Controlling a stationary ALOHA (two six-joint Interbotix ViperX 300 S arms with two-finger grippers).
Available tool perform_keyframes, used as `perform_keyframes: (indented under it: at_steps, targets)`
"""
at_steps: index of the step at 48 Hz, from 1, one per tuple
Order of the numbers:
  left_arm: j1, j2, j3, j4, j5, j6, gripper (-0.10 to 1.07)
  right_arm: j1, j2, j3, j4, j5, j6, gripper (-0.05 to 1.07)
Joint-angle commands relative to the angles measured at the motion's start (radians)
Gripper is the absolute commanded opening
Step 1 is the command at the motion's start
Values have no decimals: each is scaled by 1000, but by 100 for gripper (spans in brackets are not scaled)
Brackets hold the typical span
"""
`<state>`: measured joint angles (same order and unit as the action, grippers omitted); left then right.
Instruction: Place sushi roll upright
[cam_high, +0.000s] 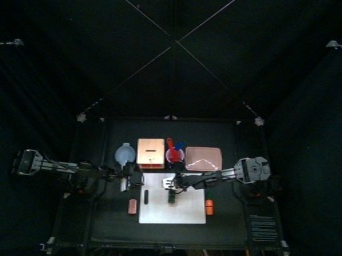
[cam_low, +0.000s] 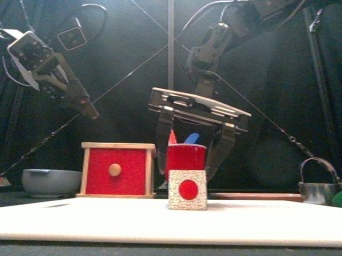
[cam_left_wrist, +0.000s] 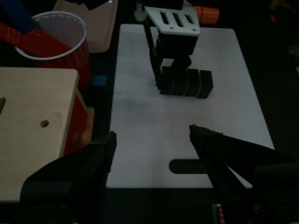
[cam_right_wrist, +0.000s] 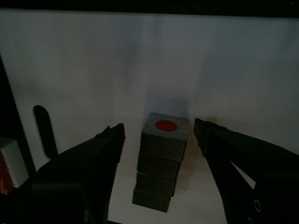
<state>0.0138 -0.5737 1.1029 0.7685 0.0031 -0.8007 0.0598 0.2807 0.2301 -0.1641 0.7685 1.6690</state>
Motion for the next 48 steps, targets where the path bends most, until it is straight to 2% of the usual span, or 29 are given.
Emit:
perform_keyframes:
  at_steps: [1, 29, 33, 42, 48]
  targets:
    - [2, -2, -11, -3, -15, 0, 99, 5, -14, -32, 18, 48, 3, 94]
    - [2, -3, 2, -6, -31, 0, 98, 23, 40, -87, 21, 78, 74, 92]
    - [2, -3, 2, -6, -31, 0, 99, 23, 46, -87, 17, 78, 83, 88]
    - [-2, -2, 2, -9, -31, 0, 99, 23, 51, -86, -12, 78, 110, 71]
    - [-5, -3, 2, -14, -31, -2, 98, 23, 49, -84, -21, 78, 109, 65]
